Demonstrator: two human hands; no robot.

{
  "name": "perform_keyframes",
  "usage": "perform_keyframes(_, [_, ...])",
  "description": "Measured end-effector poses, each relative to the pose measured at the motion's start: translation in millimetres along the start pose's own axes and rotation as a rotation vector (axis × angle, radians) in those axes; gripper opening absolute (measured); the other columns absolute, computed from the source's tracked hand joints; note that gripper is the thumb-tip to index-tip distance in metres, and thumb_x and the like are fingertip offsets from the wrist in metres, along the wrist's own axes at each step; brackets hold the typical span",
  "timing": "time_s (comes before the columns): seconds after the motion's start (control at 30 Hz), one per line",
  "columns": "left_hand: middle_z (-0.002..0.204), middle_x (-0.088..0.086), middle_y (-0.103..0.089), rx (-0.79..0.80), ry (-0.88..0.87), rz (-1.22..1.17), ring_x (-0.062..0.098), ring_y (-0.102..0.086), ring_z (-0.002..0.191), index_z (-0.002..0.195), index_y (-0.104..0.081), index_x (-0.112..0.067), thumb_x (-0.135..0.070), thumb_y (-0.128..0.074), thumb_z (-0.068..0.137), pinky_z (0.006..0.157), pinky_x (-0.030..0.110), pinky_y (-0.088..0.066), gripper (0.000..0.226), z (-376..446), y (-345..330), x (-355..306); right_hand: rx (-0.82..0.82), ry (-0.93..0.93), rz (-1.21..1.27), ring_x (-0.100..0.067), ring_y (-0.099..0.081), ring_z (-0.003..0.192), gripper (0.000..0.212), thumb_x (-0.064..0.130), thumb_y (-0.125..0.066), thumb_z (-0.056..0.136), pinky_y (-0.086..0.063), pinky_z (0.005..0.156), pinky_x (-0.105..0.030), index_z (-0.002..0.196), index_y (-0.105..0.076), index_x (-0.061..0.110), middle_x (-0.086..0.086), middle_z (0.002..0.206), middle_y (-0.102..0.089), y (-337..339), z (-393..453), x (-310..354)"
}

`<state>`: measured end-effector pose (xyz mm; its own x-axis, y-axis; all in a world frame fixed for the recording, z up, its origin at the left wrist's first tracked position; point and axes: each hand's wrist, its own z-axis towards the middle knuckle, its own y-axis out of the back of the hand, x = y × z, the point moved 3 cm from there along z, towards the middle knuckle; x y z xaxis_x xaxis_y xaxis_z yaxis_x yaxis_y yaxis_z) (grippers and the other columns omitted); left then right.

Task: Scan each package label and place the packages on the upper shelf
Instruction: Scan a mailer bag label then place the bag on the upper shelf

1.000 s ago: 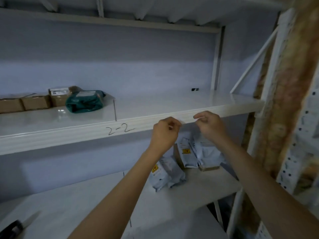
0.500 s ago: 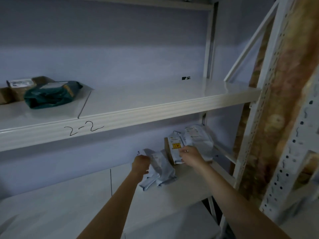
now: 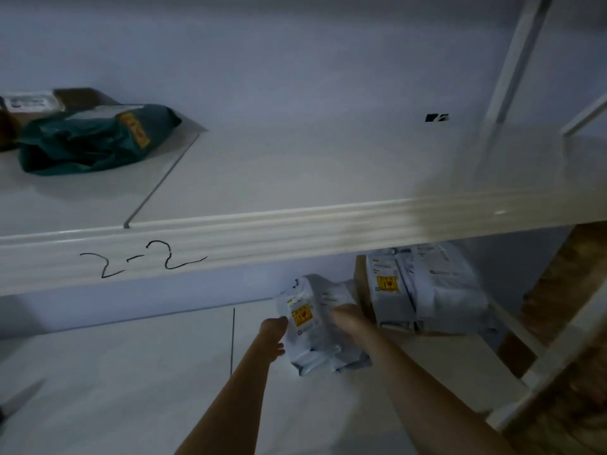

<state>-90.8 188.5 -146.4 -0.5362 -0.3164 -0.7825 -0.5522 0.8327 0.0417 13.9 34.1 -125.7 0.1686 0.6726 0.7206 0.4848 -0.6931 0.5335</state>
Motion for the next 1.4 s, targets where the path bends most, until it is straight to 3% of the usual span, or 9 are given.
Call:
perform_keyframes(0.13, [0.147,0.022,-0.039,0.024,0.074,-0.056,0.037,-0.044,0.129,0.142,-0.040,0.001,-0.026,-0.058,0.096,0.104,0.045,-0.040,0.055,19.2,-3.7,12.7,0.058,-0.020,0.060,-0.015,-0.049,0.069,0.029,0.016,-0.042,0.102,-0.039,0.058,-0.025,0.075,-0.052,0.015,-0.001,0.078,-0.054,-11.5,31.5,-5.7])
perform_keyframes(0.27, [0.136,0.017,-0.051,0.094,0.121,-0.021,0.036,-0.047,0.126,0.137,-0.047,-0.001,-0.028,-0.058,0.095,0.103,0.047,-0.037,0.051,31.9,-13.3,19.0,0.210,-0.018,0.108,-0.031,-0.066,0.102,0.027,0.014,-0.049,0.098,-0.056,0.091,-0.042,0.113,-0.065,-0.001,-0.016,0.112,-0.070,-24.5,55.4,-10.6])
perform_keyframes(0.37, [0.133,0.017,-0.055,0.055,0.116,-0.047,0.036,-0.051,0.123,0.132,-0.049,-0.002,-0.022,-0.062,0.093,0.100,0.049,-0.039,0.046,40.0,-16.5,19.5,0.265,0.015,0.056,-0.029,-0.065,0.107,0.029,0.013,-0.052,0.098,-0.054,0.094,-0.038,0.122,-0.064,0.003,-0.015,0.120,-0.067,-28.6,66.0,-11.2])
perform_keyframes(0.5, [0.117,0.019,-0.058,-0.043,0.066,0.051,0.033,-0.058,0.103,0.122,-0.050,0.002,-0.011,-0.061,0.093,0.086,0.045,-0.050,0.034,42.7,-16.0,11.4,0.302,0.048,0.093,-0.025,-0.066,0.100,0.027,0.018,-0.062,0.097,-0.054,0.082,-0.031,0.122,-0.066,0.008,-0.011,0.118,-0.070,-31.7,73.7,-10.6])
perform_keyframes(0.67, [0.124,0.033,-0.057,0.083,0.027,-0.119,0.047,-0.057,0.115,0.122,-0.052,0.018,0.003,-0.062,0.091,0.093,0.061,-0.047,0.036,39.1,-7.3,13.8,0.346,0.063,0.324,-0.025,-0.070,0.098,0.029,0.013,-0.072,0.091,-0.058,0.077,-0.032,0.118,-0.066,0.006,-0.013,0.111,-0.073,-30.3,80.3,-10.8])
perform_keyframes(0.83, [0.130,0.022,-0.059,0.178,-0.047,-0.155,0.038,-0.058,0.119,0.134,-0.053,-0.003,0.000,-0.067,0.087,0.090,0.048,-0.055,0.048,19.4,12.5,12.4,0.546,0.035,0.534,-0.027,-0.074,0.099,0.033,0.015,-0.078,0.085,-0.059,0.088,-0.039,0.115,-0.070,0.004,-0.016,0.111,-0.075,-33.1,74.9,-13.4])
perform_keyframes(0.97, [0.128,0.018,-0.064,0.214,-0.076,-0.127,0.035,-0.060,0.118,0.133,-0.056,-0.007,-0.004,-0.073,0.084,0.094,0.046,-0.055,0.052,5.9,33.9,14.3,0.780,0.024,0.553,-0.029,-0.074,0.103,0.040,0.015,-0.080,0.082,-0.061,0.083,-0.039,0.119,-0.070,0.006,-0.015,0.112,-0.075,-51.2,61.6,-6.8])
perform_keyframes(1.17, [0.129,0.017,-0.062,0.136,-0.165,-0.143,0.037,-0.060,0.120,0.132,-0.056,-0.011,-0.019,-0.074,0.085,0.100,0.055,-0.050,0.051,-16.8,68.8,22.0,0.916,0.046,0.547,-0.029,-0.073,0.106,0.044,0.014,-0.079,0.084,-0.061,0.077,-0.036,0.125,-0.066,0.009,-0.014,0.117,-0.074,-85.4,30.5,9.5])
perform_keyframes(1.4, [0.126,0.018,-0.064,0.028,-0.173,-0.226,0.037,-0.062,0.116,0.131,-0.055,-0.008,-0.015,-0.076,0.082,0.098,0.053,-0.052,0.054,-57.5,141.8,41.6,0.951,0.111,0.504,-0.029,-0.073,0.105,0.045,0.014,-0.080,0.081,-0.061,0.076,-0.036,0.124,-0.067,0.009,-0.015,0.116,-0.074,-139.9,-23.3,43.6])
